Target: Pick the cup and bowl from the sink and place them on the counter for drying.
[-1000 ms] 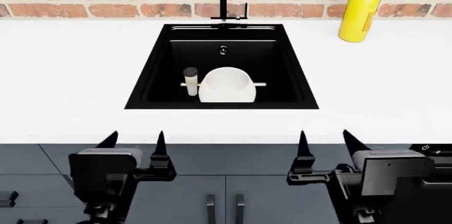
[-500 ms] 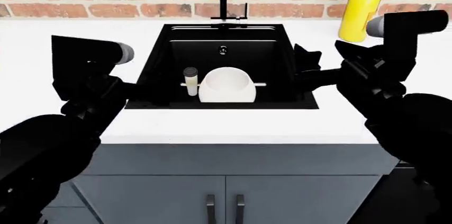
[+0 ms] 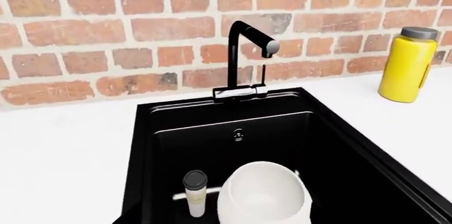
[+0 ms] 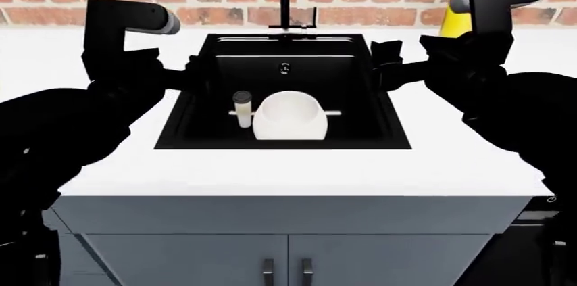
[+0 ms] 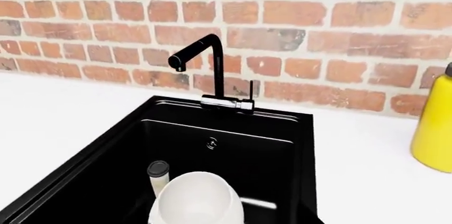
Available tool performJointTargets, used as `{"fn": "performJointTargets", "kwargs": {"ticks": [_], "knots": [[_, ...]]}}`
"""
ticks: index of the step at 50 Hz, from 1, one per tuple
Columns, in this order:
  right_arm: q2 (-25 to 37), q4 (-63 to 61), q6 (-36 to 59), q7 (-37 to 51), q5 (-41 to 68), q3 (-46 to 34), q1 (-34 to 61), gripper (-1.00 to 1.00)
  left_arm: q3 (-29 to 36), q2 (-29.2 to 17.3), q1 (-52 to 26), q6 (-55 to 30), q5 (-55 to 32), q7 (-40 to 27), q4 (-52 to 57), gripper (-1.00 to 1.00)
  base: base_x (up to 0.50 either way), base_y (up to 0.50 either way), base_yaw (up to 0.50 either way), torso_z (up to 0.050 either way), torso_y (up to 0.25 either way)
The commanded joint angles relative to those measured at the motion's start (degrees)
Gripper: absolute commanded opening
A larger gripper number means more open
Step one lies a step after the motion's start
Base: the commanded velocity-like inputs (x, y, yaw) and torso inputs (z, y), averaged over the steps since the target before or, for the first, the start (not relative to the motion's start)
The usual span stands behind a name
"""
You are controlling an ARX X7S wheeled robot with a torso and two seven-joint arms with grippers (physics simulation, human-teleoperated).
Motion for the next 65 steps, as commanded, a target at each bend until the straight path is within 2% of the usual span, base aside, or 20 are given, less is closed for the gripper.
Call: {"fn": "performJointTargets", "kwargs": {"ticks": [1,32,65], "knots": [[0.9,0.0,-2.3,-0.1,-1.6,-1.0,-2.1,1.00,1.7,-0.4,-1.3,0.1,0.7,1.2,-3.0,1.00,0.50,0.00,0.00,0.000,0.000],[2.2,-3.4,-3.6,1.7,-1.8,-0.8,-6.5,1.00,2.5,-1.0,1.2,2.2,1.5,1.0,-3.2,1.00,0.50,0.01,0.00,0.000,0.000],[3.2,-6.1,-2.3,2.5,-0.6,-1.8,-9.1,1.00,2.7,-2.5,3.6,3.5,1.5,1.1,-2.7,1.00,0.22,0.04,0.00,0.000,0.001]]}}
